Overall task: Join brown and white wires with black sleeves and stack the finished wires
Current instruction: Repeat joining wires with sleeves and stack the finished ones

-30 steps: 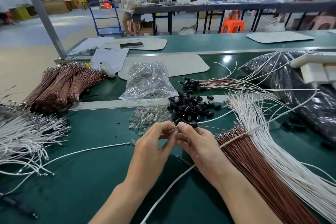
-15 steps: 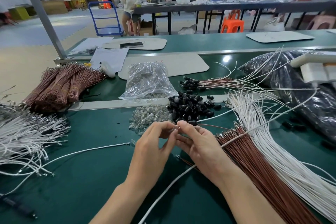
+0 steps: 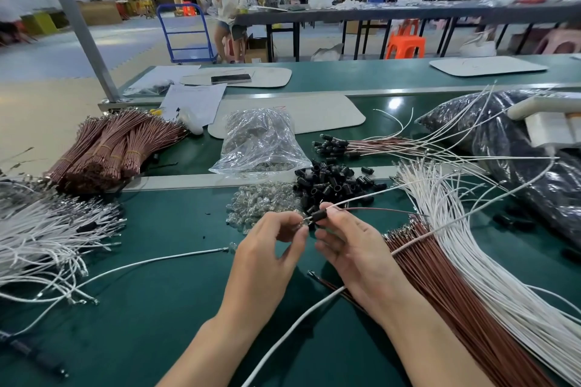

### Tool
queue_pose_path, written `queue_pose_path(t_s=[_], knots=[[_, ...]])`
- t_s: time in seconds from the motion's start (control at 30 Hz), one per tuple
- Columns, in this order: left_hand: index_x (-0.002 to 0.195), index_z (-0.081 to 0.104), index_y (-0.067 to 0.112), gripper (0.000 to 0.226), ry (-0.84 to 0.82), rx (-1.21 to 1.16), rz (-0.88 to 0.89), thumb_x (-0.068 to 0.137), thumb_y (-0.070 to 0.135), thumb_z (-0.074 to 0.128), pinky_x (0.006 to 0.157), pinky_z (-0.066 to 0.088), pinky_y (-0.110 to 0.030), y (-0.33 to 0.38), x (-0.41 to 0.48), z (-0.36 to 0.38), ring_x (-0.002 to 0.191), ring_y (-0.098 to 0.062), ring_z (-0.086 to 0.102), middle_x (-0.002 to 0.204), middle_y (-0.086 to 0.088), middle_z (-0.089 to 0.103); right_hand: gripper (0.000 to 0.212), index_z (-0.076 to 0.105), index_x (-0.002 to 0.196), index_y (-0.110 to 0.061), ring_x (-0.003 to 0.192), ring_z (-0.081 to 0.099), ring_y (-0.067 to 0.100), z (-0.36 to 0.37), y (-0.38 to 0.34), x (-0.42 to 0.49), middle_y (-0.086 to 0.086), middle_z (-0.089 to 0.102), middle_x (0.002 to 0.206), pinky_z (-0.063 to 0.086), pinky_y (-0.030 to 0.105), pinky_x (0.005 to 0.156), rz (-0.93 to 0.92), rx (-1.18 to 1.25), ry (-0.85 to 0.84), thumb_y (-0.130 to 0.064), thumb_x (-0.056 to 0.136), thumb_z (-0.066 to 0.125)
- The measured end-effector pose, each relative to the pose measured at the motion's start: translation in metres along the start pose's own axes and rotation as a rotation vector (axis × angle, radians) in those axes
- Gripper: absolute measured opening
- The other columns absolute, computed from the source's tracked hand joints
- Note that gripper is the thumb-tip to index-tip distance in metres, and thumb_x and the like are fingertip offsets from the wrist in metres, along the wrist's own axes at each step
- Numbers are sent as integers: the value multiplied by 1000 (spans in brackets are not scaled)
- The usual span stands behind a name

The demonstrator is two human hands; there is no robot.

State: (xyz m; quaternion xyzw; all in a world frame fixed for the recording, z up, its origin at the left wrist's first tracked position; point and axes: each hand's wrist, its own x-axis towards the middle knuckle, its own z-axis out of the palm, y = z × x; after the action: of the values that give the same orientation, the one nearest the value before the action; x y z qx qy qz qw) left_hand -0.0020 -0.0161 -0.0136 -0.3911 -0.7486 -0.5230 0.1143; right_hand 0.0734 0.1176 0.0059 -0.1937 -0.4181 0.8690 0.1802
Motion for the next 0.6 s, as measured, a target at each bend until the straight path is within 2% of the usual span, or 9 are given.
queue_pose_path(t_s=[0.17,0.27,0.33,0.5,0.6], knots=[[104,59,38,20,-4,36,15,95,24,70,80,49,-13,-1,-1,1,91,-2,64,96,19,65,17,76,101,-11,72,66,14,3,1,-3,8,71,88,57,24,65,-16,-99,-27,-18,97,62],[101,61,37,14,9,13,-7,92,29,69,80,47,-9,-1,-1,0,92,3,64,96,21,67,17,75,101,-10,70,64,14,3,0,-4,8,70,84,56,24,64,-10,-116,-23,-18,97,61],[99,63,37,12,4,-24,-40,91,32,68,79,49,-11,-2,-1,0,92,1,66,98,21,68,17,74,102,-9,70,64,14,3,1,-4,9,70,84,56,24,65,-4,-123,-31,-19,97,61],[97,68,35,19,-18,-103,-129,89,19,76,79,52,-18,-5,-1,1,91,-5,69,95,20,71,16,73,102,-10,69,65,14,3,1,-3,9,71,85,56,25,65,16,-149,-20,-20,98,61],[98,69,33,18,-5,-90,-126,89,19,76,78,51,-15,-7,2,1,91,-3,69,97,23,71,13,78,95,-16,74,67,14,3,3,-3,5,71,86,56,24,65,-1,-137,-11,-18,96,65]])
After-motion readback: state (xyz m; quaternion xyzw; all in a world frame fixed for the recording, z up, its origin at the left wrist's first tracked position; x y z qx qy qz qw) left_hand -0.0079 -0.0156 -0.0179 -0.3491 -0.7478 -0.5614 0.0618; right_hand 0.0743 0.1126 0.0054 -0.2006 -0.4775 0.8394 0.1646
